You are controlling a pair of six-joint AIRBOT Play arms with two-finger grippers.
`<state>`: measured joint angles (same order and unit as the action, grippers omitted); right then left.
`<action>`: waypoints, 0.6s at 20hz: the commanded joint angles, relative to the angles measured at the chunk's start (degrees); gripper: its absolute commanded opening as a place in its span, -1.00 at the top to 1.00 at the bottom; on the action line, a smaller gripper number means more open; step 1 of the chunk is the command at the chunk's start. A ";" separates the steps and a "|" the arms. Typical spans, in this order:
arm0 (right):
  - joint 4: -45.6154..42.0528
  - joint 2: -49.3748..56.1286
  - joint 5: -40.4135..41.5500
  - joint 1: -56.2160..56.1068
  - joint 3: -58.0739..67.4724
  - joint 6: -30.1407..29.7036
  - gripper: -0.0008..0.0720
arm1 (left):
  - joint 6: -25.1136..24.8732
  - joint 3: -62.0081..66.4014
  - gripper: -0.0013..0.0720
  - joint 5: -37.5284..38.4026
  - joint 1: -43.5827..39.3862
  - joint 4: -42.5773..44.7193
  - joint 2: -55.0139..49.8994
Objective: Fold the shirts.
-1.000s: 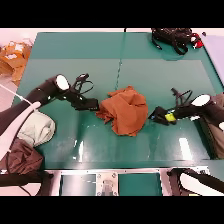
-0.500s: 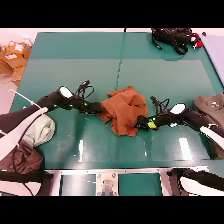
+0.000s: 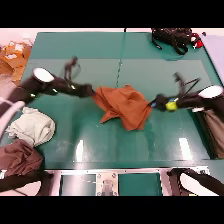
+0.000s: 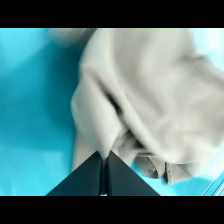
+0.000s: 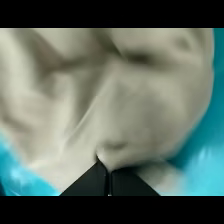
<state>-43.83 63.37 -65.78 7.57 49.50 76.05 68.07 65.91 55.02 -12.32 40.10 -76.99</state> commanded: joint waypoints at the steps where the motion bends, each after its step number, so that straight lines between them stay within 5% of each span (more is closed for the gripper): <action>1: 0.33 -8.00 -8.31 7.63 12.61 -0.02 0.95 | 0.83 8.22 0.90 1.95 1.60 0.52 11.72; 7: 0.15 -18.67 -11.26 12.72 35.15 0.04 0.95 | 3.21 29.33 0.90 6.12 1.60 2.54 25.03; 12: -0.39 -23.10 -11.02 12.74 44.54 1.36 0.95 | 5.66 42.14 0.90 9.94 1.60 19.04 27.58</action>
<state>-43.70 42.85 -76.69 19.88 88.66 76.34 72.16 100.66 62.06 -10.76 49.23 -51.16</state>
